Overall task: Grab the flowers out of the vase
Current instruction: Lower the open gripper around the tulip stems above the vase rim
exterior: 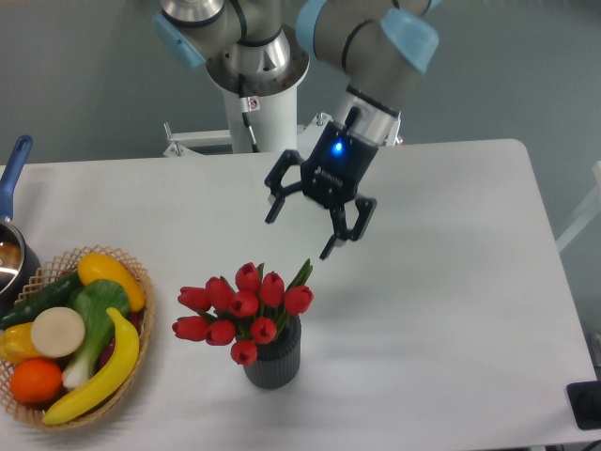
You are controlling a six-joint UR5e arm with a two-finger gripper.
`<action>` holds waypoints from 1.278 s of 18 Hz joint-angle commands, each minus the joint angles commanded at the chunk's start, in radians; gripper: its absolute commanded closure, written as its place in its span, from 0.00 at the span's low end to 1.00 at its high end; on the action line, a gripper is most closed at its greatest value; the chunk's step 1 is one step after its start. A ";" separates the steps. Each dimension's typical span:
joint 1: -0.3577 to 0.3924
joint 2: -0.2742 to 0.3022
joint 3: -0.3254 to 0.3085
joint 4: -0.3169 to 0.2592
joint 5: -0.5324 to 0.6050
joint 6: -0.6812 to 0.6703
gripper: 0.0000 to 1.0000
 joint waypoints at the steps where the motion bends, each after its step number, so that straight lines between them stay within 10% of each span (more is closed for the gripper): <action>1: -0.009 -0.020 0.022 0.014 0.000 0.002 0.00; 23: -0.095 -0.120 0.057 0.054 -0.014 0.064 0.00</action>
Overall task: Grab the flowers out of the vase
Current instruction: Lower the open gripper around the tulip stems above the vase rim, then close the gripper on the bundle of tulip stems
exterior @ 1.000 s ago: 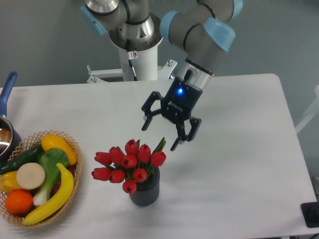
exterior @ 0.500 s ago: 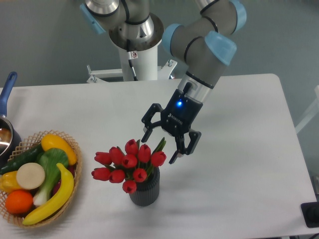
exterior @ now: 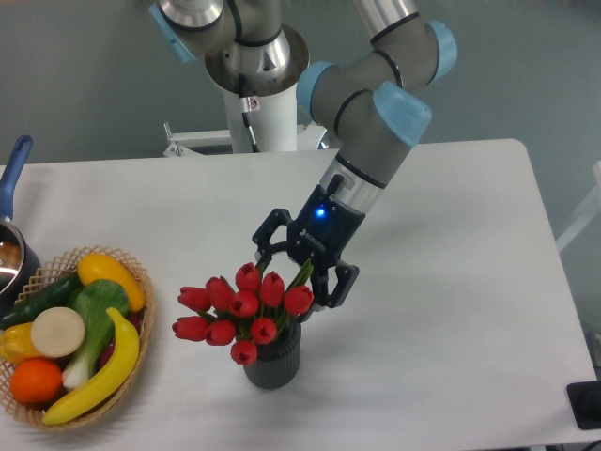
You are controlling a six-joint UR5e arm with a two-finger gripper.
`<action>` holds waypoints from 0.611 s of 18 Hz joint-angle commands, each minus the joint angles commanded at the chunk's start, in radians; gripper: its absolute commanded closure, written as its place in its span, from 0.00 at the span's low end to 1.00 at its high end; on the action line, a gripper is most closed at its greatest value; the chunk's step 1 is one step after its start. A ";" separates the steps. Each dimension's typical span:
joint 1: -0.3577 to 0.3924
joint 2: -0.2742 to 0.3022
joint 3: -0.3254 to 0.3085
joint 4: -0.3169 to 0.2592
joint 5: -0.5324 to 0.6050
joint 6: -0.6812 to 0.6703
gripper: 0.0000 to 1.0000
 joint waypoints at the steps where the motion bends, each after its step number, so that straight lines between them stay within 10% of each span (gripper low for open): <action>1: -0.006 -0.006 0.002 0.003 0.000 0.000 0.00; 11: -0.020 -0.041 0.023 0.006 0.000 -0.008 0.00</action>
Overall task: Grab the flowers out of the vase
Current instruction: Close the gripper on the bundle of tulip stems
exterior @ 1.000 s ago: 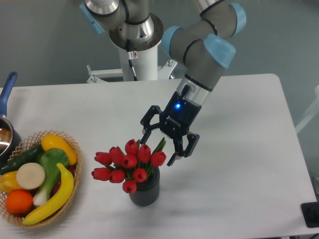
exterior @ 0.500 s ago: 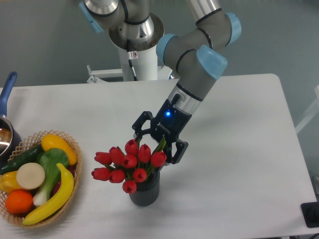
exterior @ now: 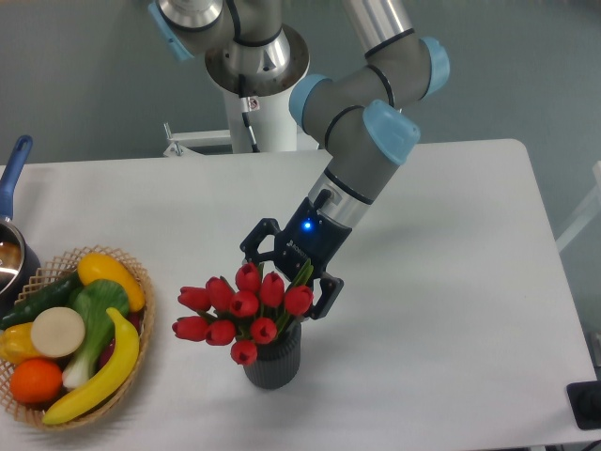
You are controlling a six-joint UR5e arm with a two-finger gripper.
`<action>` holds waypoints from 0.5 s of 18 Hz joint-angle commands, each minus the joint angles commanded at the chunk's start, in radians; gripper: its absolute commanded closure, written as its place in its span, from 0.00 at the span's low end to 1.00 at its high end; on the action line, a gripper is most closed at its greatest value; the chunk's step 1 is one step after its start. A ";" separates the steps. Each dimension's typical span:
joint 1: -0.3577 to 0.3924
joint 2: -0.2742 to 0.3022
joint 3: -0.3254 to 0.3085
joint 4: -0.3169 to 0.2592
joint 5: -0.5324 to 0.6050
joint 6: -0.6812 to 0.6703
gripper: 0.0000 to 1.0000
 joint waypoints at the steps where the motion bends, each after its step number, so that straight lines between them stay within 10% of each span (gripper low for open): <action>1: -0.002 0.000 0.003 0.000 -0.002 -0.002 0.00; 9: -0.017 -0.025 0.023 0.000 -0.002 -0.002 0.00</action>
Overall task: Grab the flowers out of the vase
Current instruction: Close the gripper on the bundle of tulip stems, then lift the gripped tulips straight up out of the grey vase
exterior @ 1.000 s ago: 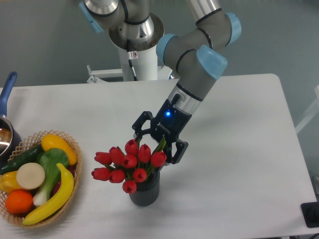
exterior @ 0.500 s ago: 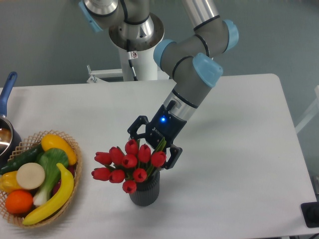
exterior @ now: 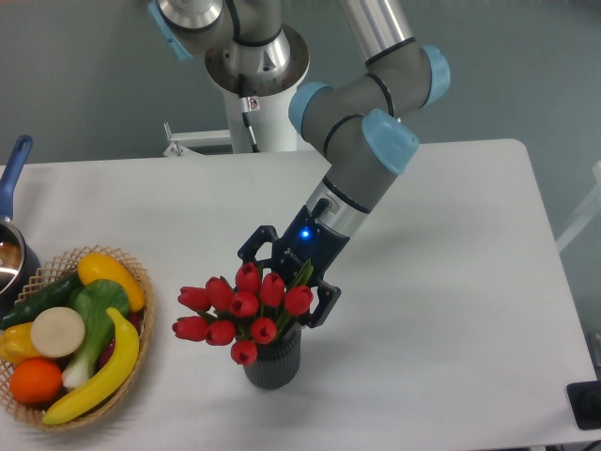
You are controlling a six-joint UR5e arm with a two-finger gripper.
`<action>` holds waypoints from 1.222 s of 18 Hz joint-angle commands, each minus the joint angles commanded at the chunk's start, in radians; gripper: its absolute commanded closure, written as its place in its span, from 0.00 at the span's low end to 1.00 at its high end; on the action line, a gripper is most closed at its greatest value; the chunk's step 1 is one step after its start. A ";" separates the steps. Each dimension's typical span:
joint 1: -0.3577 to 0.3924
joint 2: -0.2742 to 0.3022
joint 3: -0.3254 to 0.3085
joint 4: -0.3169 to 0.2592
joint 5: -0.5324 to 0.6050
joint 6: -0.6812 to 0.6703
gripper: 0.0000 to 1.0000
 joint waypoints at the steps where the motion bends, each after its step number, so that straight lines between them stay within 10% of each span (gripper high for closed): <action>1: -0.002 0.000 0.000 0.000 0.000 0.000 0.00; 10: -0.002 -0.008 0.003 0.000 -0.055 0.008 0.01; 15: 0.000 -0.006 -0.003 0.002 -0.057 0.008 0.32; 22: 0.011 0.002 -0.011 0.000 -0.086 0.002 0.44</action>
